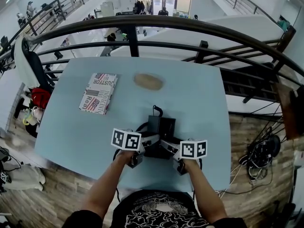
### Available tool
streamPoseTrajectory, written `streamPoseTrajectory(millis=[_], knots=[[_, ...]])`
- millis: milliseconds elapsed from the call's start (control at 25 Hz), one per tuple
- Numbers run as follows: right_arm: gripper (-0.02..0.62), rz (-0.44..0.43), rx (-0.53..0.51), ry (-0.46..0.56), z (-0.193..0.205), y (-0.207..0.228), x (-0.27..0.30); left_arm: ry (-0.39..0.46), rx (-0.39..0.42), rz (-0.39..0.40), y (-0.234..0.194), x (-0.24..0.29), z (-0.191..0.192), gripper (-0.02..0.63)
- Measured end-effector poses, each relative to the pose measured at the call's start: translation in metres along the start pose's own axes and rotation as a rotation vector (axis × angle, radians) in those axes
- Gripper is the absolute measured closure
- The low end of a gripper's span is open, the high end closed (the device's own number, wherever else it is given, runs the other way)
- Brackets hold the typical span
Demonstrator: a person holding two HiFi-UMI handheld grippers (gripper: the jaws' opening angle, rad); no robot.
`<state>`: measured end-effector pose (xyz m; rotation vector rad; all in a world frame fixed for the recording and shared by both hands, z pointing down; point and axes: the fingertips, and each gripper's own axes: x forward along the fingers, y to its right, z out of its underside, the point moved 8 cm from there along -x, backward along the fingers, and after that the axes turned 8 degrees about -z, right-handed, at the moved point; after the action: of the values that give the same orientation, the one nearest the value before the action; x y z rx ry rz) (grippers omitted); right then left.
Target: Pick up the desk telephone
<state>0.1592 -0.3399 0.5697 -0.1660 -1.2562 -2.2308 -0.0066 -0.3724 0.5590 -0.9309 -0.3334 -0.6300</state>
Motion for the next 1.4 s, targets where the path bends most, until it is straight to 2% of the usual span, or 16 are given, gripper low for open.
streamPoseTrajectory(millis=[280, 600, 1080, 1400], knots=[[0.35, -0.003, -0.042, 0.028, -0.006, -0.011, -0.007, 0.073, 0.013, -0.014, 0.011, -0.009, -0.003, 0.402], [0.351, -0.018, -0.145, 0.071, -0.022, -0.042, -0.014, 0.179, 0.045, -0.019, 0.029, -0.036, -0.015, 0.402], [0.348, -0.037, -0.33, 0.181, -0.046, -0.117, -0.039, 0.349, 0.177, -0.004, 0.082, -0.097, -0.039, 0.402], [0.347, -0.047, -0.451, 0.264, -0.047, -0.168, -0.054, 0.447, 0.271, 0.016, 0.114, -0.142, -0.041, 0.402]])
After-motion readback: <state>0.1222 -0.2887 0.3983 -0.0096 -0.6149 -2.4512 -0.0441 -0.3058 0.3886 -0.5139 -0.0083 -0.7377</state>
